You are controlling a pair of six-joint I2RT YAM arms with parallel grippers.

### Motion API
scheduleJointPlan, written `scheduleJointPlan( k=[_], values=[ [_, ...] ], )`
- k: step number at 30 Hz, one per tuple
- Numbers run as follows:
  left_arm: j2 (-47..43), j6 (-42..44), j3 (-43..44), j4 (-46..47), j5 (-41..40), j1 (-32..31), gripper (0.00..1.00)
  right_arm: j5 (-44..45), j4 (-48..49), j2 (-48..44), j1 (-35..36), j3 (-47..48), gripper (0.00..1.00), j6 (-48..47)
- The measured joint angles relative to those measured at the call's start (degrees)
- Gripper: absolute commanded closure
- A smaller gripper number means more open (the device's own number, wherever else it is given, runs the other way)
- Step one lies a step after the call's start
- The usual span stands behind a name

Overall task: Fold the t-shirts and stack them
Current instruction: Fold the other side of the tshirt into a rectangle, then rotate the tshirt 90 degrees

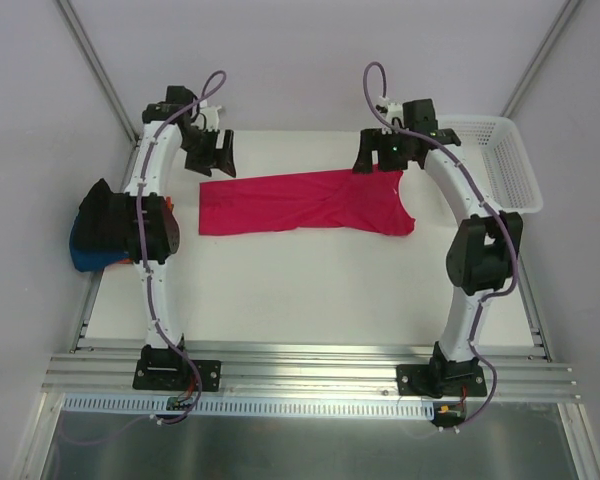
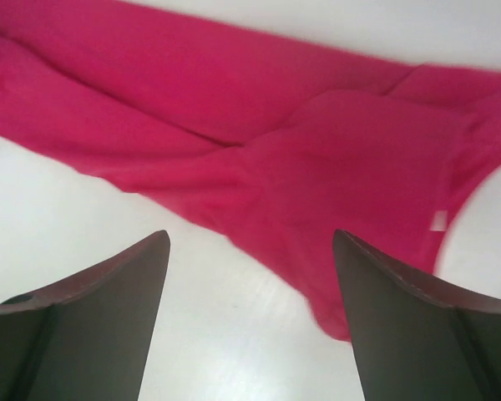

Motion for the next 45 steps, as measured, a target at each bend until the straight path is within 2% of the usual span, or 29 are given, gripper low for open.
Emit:
scheduleJointPlan(
  k=[4, 9, 18, 30, 35, 45],
  values=[
    [9.05, -0.04, 2.27, 0.59, 0.37, -2.08, 0.23, -6.8, -0.09, 6.05, -0.35, -0.92, 0.16, 7.52],
    [18.23, -0.07, 4.13, 1.22, -0.46, -2.32, 0.24, -10.19, -0.17, 14.62, -1.42, -0.79, 0.16, 11.93],
    [18.71, -0.68, 6.84, 3.28, -1.86, -1.97, 0.23, -11.21, -0.31, 18.6, -2.56, 0.46, 0.17, 14.16],
    [16.92, -1.55, 0.5, 5.29, -6.36, -3.08, 0.23, -11.3, -0.5, 25.4, -5.75, 8.76, 0.17, 15.8],
    [13.64, -1.75, -5.53, 6.75, -8.24, -3.76, 0.25, -11.5, 0.31, 28.17, -6.03, 12.83, 0.17, 18.05],
    [-1.03, -2.23, -31.91, 5.84, -9.18, -5.25, 0.27, -13.42, 3.61, 32.02, -5.31, 18.38, 0.16, 22.49]
  ],
)
